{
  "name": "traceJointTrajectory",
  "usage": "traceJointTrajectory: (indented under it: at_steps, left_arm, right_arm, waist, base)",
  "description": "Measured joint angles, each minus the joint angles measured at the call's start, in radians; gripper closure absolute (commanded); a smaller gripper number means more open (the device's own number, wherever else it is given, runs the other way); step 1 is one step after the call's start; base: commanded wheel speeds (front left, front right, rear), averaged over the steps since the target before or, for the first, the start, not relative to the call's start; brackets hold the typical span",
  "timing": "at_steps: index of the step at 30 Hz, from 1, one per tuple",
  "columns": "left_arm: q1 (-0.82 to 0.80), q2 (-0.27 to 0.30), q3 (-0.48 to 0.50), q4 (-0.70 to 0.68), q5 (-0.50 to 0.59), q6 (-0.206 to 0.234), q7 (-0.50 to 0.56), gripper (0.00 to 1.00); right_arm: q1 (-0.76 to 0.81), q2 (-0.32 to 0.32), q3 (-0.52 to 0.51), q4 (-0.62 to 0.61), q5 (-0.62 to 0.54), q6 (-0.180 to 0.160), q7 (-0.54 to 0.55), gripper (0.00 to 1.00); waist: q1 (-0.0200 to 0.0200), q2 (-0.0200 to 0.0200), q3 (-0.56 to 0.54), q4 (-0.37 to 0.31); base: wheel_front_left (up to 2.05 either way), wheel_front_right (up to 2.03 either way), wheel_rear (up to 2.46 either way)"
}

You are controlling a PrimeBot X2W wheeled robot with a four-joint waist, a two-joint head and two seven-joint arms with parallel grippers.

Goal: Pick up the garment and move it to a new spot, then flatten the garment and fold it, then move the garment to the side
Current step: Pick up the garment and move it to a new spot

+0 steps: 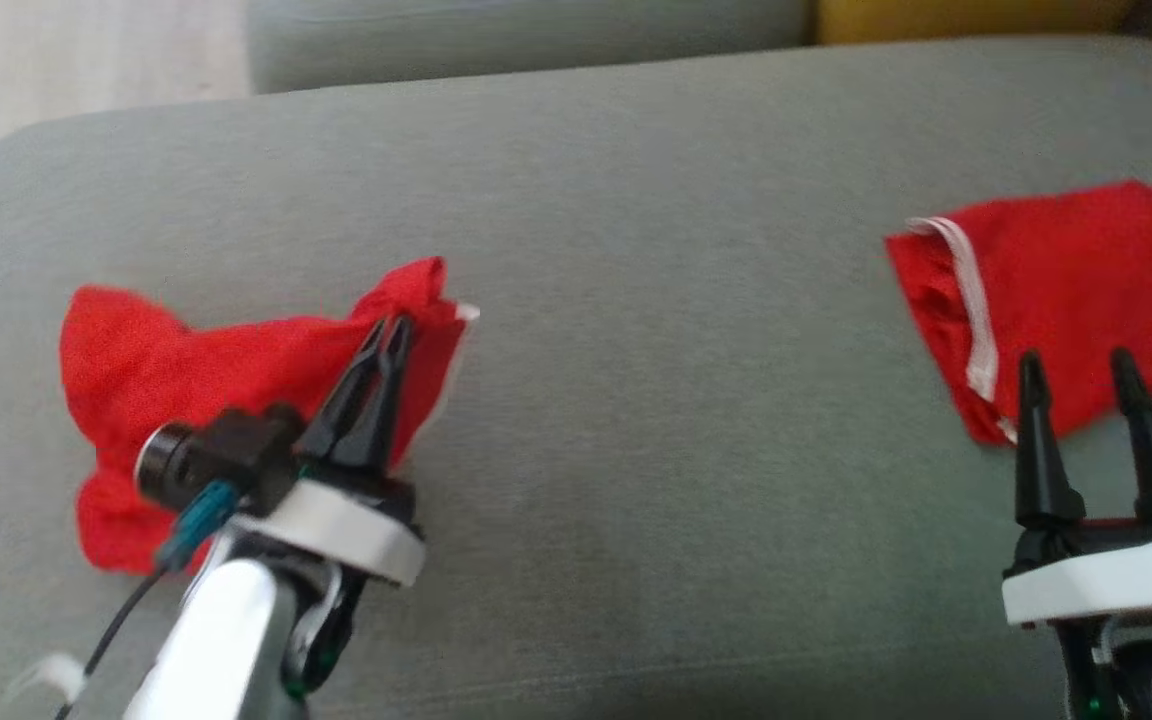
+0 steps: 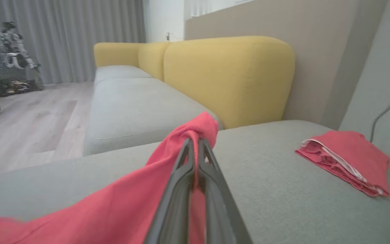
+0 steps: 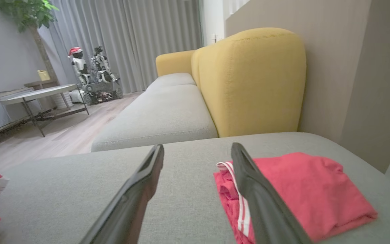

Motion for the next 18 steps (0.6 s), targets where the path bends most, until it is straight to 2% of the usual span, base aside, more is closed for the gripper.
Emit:
traceJointTrajectory:
  at_steps: [10,18]
  left_arm:
    - [-0.222,-0.070,-0.142,0.084,0.031,-0.049,0.007,1.00]
    - [-0.287,-0.088,-0.245,0.252,0.014,-0.065,0.034,1.00]
  right_arm:
    - [-0.028,0.000,0.030,0.039,0.056,0.000,-0.049,0.00]
    - [-0.065,0.001,0.048,0.078,0.089,0.000,-0.100,0.00]
  waist:
    - [0.0000,0.0000,0.082,-0.193]
    - [0.0000,0.0000,0.192,-0.276]
  base:
    - [0.00,0.00,0.00]
    - [0.00,0.00,0.00]
